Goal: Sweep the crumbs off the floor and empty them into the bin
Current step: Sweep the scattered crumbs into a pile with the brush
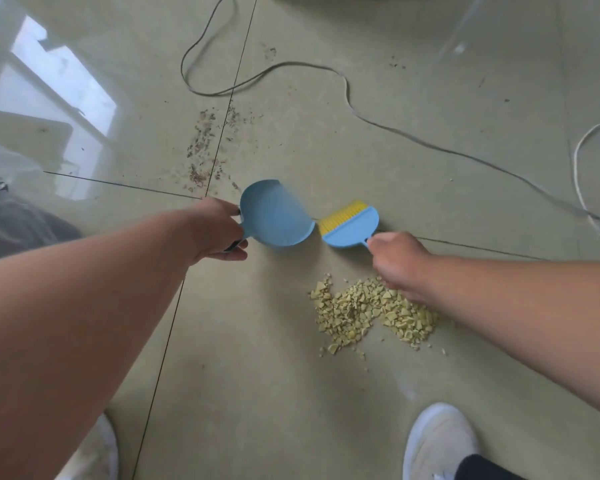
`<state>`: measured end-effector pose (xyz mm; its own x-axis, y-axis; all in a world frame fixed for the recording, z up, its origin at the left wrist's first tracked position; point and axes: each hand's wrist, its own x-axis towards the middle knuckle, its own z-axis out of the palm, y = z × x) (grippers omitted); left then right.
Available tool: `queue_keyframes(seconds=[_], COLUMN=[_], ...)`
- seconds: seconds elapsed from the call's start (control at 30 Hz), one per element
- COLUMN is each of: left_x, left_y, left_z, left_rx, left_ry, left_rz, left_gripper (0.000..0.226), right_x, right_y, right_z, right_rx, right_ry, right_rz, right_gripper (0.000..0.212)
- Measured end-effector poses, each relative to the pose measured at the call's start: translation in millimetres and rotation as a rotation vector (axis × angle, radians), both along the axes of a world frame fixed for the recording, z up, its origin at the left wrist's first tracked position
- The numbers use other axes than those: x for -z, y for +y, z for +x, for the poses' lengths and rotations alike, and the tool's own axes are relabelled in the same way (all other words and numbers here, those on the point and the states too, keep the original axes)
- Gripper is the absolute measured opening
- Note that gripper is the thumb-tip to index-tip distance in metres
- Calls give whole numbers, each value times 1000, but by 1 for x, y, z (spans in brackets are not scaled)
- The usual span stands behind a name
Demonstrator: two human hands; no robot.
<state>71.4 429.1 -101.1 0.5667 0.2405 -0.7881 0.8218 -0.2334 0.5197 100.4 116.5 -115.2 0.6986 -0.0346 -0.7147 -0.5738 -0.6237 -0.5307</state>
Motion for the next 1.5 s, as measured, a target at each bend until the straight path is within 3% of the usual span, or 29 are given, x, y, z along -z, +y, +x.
queue_keyframes(seconds=[0.23, 0.43, 0.57, 0.63, 0.8, 1.0, 1.07, 1.23, 1.4, 1.5], left_x=[-16, -43, -47, -44, -40, -35, -32, -19, -6, -3], left_y=[-16, -24, -29, -33, -35, -23, -22, -20, -16, -11], left_z=[-57, -69, -71, -72, -82, -84, -80, -64, -64, -75], left_rx=[-4, 1, -6, 6, -14, -33, -35, -41, -50, -31], left_ry=[-34, -58, -59, -58, -67, -39, -32, -26, 6, 28], left_rz=[6, 97, 95, 99, 122, 101, 102, 92, 118, 142], left_gripper=[63, 57, 53, 49, 42, 44, 46, 49, 52, 56], right_x=[-61, -85, -73, -63, -41, -28, -21, -20, -24, -24], right_y=[-56, -139, -167, -174, -207, -231, -227, -193, -134, -94], right_z=[-28, 13, 50, 64, 70, 83, 95, 133, 137, 106], right_rx=[-237, -280, -154, -219, -456, -264, -229, -381, -443, -666], right_ry=[2, -217, -470, -539, -622, -594, -566, -508, -463, -503], right_rz=[71, -345, -446, -536, -705, -674, -647, -685, -704, -636], right_gripper=[27, 22, 33, 33, 33, 35, 33, 18, 35, 34])
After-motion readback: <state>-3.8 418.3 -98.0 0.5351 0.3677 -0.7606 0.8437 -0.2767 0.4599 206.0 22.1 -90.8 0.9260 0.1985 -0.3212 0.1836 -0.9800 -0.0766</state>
